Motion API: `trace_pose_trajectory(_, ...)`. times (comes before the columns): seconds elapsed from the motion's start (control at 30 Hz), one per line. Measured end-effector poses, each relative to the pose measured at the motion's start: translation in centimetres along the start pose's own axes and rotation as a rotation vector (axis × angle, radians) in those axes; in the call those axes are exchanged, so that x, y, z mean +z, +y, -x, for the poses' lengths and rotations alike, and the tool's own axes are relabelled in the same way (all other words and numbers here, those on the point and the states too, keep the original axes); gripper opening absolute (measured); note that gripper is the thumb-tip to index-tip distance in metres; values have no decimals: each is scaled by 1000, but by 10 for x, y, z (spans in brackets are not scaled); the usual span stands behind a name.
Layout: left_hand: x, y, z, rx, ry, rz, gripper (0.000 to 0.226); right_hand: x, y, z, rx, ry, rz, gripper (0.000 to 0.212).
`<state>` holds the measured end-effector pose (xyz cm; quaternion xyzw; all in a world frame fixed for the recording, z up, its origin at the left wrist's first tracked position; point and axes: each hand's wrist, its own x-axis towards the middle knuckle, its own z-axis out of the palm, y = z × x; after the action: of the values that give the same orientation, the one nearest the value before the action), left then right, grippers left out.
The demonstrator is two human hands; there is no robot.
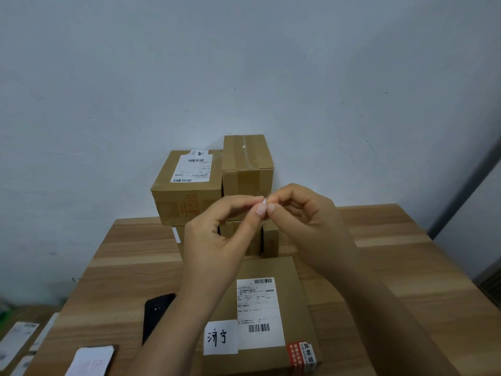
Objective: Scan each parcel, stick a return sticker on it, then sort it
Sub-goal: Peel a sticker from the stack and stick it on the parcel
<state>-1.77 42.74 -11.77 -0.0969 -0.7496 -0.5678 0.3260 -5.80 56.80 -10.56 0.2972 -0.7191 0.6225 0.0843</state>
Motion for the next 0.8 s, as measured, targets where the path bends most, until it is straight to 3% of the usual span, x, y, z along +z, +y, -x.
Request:
trace_pose_trajectory(0.23,6,-20,10,-126,8,-37,13,-1,17,10,84,-7,111,11)
trace_pose_trajectory(0.43,2,-64,10,-381,66,-16,15,2,50,16,292,41,56,17)
trace_pose_trajectory(0.8,4,-155,10,-742,-11,-40,17,-10,127,28,642,203,120,14)
